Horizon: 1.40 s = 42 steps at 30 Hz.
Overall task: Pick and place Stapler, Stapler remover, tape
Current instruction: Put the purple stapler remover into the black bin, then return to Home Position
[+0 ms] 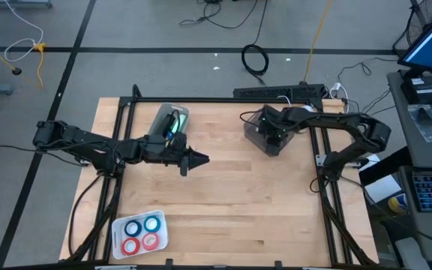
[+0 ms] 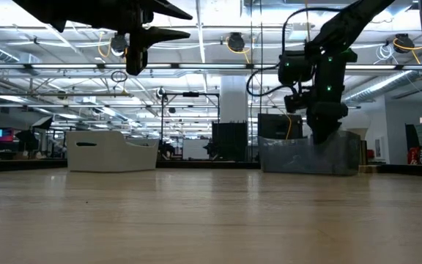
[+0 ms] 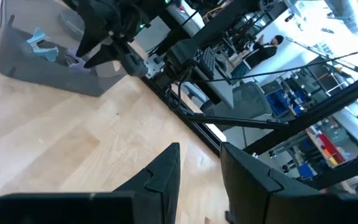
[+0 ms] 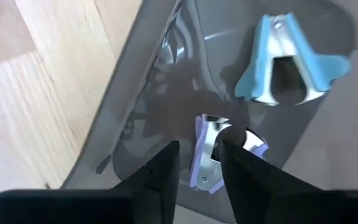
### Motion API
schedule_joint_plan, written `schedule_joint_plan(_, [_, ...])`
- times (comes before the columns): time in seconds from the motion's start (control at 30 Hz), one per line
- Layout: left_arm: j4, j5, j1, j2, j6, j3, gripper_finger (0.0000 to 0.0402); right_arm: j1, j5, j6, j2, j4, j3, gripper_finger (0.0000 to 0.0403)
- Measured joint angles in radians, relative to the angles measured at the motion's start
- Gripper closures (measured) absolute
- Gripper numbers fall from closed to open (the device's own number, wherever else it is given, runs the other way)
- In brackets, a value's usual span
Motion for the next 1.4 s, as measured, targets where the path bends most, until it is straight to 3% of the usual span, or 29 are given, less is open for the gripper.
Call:
schedule_joint_plan(0.13, [0.052,0.017,0.0,-0.002,0.113,-0.001,0.0282,0.001,0.0,0.06,-0.079,0.0,0.001,0.0292])
schedule_joint_plan(0.37, [0.096,0.169,0.019,-0.107,0.342,-0.001,0.0282,0.022,0.0,0.182,-0.314,0.0,0.002,0.0312])
schedule_joint_plan(0.77, [-0.261,0.153,0.021,-0.401,0.434,-0.001,0.0282,0.044,0.0,0.377,-0.648,0.004,0.002,0.0318])
schedule_joint_plan(0.93, [-0.402,0.073,0.007,-0.53,0.473,-0.001,0.0282,0.044,-0.004,0.479,-0.721,0.001,0.003,0.0321])
schedule_joint_plan(1.13, [-0.561,-0.086,-0.065,-0.66,0.485,-0.001,0.0282,0.051,-0.027,0.464,-0.78,0.005,-0.003,0.0317])
schedule_joint_plan(1.4, [-0.619,-0.278,-0.203,-0.78,0.527,-0.069,0.0282,0.055,-0.026,0.462,-0.914,0.167,-0.153,0.0318])
